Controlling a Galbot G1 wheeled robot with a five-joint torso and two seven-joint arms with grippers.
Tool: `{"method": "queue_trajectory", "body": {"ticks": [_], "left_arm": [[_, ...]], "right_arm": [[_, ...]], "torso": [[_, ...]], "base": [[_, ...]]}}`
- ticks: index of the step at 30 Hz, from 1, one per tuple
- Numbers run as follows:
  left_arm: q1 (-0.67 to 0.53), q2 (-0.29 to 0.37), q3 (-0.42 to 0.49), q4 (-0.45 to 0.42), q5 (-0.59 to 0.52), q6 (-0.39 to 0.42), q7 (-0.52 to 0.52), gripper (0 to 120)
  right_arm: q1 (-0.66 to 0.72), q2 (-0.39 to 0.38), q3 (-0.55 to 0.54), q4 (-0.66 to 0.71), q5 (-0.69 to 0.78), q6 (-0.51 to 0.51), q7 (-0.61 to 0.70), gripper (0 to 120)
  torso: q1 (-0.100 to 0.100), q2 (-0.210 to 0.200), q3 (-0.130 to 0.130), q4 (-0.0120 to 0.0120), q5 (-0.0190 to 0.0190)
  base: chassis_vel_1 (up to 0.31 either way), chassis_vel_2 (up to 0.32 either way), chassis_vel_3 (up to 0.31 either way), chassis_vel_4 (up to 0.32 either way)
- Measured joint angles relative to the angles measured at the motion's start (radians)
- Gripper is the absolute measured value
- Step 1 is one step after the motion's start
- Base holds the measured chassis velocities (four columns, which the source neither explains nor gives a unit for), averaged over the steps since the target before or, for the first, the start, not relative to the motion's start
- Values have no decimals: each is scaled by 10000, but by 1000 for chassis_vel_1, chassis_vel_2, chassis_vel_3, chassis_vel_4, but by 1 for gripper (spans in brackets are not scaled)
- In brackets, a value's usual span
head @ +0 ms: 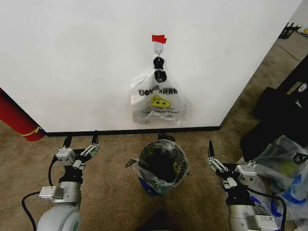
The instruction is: Pick up the garbage bag from the wall and place it over the trash bin.
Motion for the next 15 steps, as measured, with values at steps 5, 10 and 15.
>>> {"method": "queue_trajectory", "body": {"ticks": [5,10,15], "left_arm": [[-10,-45,92,-156,113,131,-60,100],[-10,-151,150,-244,299,199,-114,100],[27,-189,163,-257,341,226,-131,100]], "right_arm": [[-98,221,-122,19,-288,174,-32,100],[-169,285,-139,56,-445,248,-16,100],[-180,279,-92,56,-705,376,-7,100]], "torso": [[0,0,0,0,0],[0,0,0,0,1],[0,0,0,0,0]], "base": [[0,0,0,0],[0,0,0,0],[0,0,0,0]]}}
